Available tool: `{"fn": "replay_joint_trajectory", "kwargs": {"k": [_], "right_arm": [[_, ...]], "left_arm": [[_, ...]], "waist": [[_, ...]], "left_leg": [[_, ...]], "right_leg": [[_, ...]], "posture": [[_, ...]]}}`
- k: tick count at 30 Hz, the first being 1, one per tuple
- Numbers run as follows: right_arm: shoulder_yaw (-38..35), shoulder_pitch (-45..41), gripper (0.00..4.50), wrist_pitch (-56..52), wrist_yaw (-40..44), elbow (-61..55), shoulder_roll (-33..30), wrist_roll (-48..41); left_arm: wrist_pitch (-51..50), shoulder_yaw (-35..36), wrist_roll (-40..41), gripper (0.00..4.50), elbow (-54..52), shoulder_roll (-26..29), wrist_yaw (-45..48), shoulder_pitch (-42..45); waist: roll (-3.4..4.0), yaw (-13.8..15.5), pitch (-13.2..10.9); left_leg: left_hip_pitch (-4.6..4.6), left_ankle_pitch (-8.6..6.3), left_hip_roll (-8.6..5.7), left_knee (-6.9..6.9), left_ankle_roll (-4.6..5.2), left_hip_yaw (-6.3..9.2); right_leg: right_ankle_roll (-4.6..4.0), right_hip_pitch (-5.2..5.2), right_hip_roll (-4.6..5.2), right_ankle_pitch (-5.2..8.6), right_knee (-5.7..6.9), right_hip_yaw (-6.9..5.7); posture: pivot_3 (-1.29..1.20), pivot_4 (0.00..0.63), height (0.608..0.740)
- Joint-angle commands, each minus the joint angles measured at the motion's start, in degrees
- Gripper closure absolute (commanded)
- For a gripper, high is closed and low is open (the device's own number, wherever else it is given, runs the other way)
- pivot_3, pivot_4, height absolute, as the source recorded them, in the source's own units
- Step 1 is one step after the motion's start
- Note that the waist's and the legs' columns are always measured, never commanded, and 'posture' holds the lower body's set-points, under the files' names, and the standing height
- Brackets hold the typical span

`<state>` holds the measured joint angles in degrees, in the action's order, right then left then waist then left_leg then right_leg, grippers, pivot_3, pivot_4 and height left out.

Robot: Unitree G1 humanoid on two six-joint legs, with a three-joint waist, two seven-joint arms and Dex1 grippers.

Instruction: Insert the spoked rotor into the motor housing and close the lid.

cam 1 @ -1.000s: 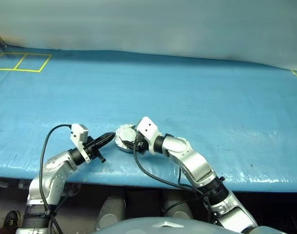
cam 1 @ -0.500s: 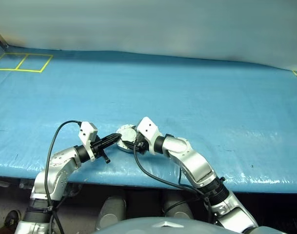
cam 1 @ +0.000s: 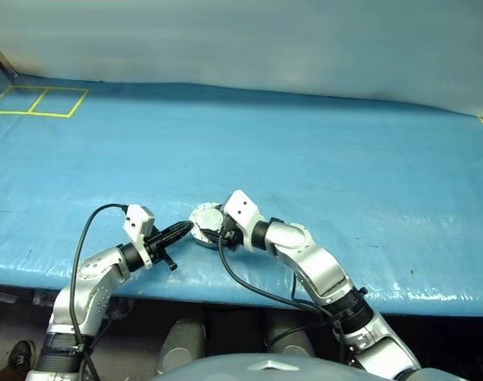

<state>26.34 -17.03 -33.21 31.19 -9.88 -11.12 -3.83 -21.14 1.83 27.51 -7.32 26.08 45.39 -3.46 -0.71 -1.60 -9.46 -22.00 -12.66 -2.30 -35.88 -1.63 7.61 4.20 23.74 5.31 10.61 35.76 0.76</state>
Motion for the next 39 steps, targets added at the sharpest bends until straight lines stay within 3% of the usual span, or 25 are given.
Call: {"fn": "replay_joint_trajectory", "kwargs": {"k": [1, 5, 7, 10, 17, 24, 38, 39], "right_arm": [[-1.47, 0.33, 1.45, -2.24, -0.22, 0.41, -0.42, -0.38], [-2.82, 1.04, 1.45, -3.09, 2.11, -2.01, -0.79, -3.54], [-3.17, 1.47, 0.74, -3.55, 2.50, -3.68, -1.04, -4.24], [-4.38, 2.23, 0.03, -3.94, 1.98, -6.75, -1.03, -5.27], [-15.00, 3.71, 0.03, -11.92, -0.96, -15.52, 2.87, -15.88], [-27.28, 8.13, 0.03, -25.29, -4.54, -11.02, 7.81, -29.17], [-30.77, 8.54, 0.03, -31.60, -8.00, -3.45, 13.93, -38.90], [-31.46, 8.52, 0.20, -31.88, -8.04, -2.64, 14.51, -39.86]], "left_arm": [[-0.78, -1.20, -0.46, 4.50, 0.59, -0.90, -0.21, 0.03], [-0.74, -1.51, -0.60, 4.50, 0.64, -1.51, -0.47, 0.23], [-0.68, -1.69, -0.69, 4.50, 0.64, -1.94, -0.68, -0.06], [-0.63, -1.78, -0.68, 4.50, 0.38, -2.28, -0.79, -0.70], [-0.31, -1.25, -0.67, 4.50, 0.22, -2.30, -0.59, -1.90], [0.23, -1.14, -0.88, 4.50, 0.94, -2.35, -0.51, -1.53], [0.99, -0.82, -1.29, 4.50, 1.12, -1.80, -0.66, -1.66], [1.06, -0.79, -1.34, 4.50, 1.12, -1.80, -0.74, -1.68]], "waist": [[0.00, 0.13, 0.00], [0.01, 0.48, -0.01], [0.01, 0.53, -0.01], [0.01, 0.56, -0.01], [0.05, 0.79, -0.04], [0.07, 0.91, -0.05], [0.21, 0.76, -0.13], [0.21, 0.75, -0.13]], "left_leg": [[0.00, 0.00, 0.00, 0.00, 0.00, 0.00], [-0.02, 0.00, -0.01, 0.00, 0.00, 0.01], [-0.04, 0.00, -0.03, 0.00, 0.00, 0.01], [-0.16, 0.06, -0.07, 0.03, 0.17, 0.02], [-0.58, 0.13, -0.07, 0.04, 0.29, 0.08], [-0.62, 0.11, -0.07, 0.06, 0.29, 0.08], [-0.81, 0.12, -0.06, 0.07, 0.30, 0.00], [-0.82, 0.12, -0.06, 0.07, 0.30, -0.01]], "right_leg": [[0.00, 0.00, 0.00, 0.00, 0.00, 0.00], [0.00, 0.00, 0.02, 0.00, -0.01, -0.03], [0.07, 0.00, 0.06, 0.04, -0.03, -0.04], [0.11, 0.00, 0.08, 0.08, -0.12, -0.04], [0.12, 0.29, 0.06, 0.08, -0.11, -0.10], [0.11, 0.30, 0.07, 0.09, -0.16, -0.10], [0.09, 0.63, 0.06, 0.10, -0.07, -0.08], [0.09, 0.63, 0.06, 0.10, -0.07, -0.08]], "posture": [[0.00, 0.150, 0.740], [0.00, 0.150, 0.740], [0.00, 0.150, 0.740], [0.00, 0.150, 0.740], [0.00, 0.150, 0.740], [0.00, 0.150, 0.740], [0.00, 0.150, 0.740], [0.00, 0.150, 0.740]]}}
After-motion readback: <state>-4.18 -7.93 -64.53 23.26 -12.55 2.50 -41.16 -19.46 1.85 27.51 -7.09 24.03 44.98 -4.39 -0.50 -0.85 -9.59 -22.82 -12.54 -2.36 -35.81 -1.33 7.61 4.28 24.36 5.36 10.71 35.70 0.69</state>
